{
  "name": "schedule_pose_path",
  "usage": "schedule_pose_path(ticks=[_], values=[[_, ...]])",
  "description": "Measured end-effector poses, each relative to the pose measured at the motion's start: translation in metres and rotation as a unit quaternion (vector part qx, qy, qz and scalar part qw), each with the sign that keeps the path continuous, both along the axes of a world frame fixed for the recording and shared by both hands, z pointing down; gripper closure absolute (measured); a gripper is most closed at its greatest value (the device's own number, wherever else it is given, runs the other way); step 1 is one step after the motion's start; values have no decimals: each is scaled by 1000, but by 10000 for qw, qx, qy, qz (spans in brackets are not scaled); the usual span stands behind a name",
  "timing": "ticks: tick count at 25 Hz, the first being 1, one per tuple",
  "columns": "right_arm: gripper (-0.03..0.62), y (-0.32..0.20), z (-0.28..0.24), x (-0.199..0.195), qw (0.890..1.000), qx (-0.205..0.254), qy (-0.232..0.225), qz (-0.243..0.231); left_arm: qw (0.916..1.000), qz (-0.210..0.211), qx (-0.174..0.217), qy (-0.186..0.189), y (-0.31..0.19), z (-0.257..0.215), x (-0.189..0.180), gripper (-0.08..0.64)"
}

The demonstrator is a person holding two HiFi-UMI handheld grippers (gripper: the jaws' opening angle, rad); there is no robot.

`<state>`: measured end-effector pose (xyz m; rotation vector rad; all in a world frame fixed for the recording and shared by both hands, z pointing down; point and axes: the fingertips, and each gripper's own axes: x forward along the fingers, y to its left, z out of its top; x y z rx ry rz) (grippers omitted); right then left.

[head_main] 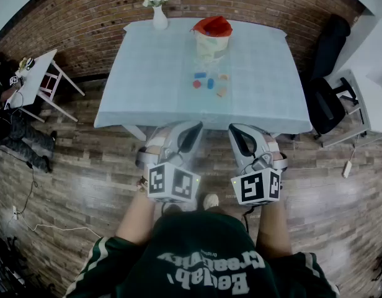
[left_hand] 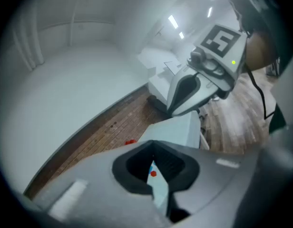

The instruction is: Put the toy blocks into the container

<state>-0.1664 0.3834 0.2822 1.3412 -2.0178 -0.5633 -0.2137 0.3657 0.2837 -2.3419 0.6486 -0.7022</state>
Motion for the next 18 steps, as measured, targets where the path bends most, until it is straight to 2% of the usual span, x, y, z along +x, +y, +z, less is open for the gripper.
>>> schedule_pose_path(ticks=[12, 18], values=[[588, -3, 7, -3, 9999, -71, 91, 37, 10000, 5, 0, 5, -5, 5, -5, 558], [586, -6, 18, -9, 9991, -100, 410, 56, 10000, 3, -45, 7, -8, 7, -11, 558]])
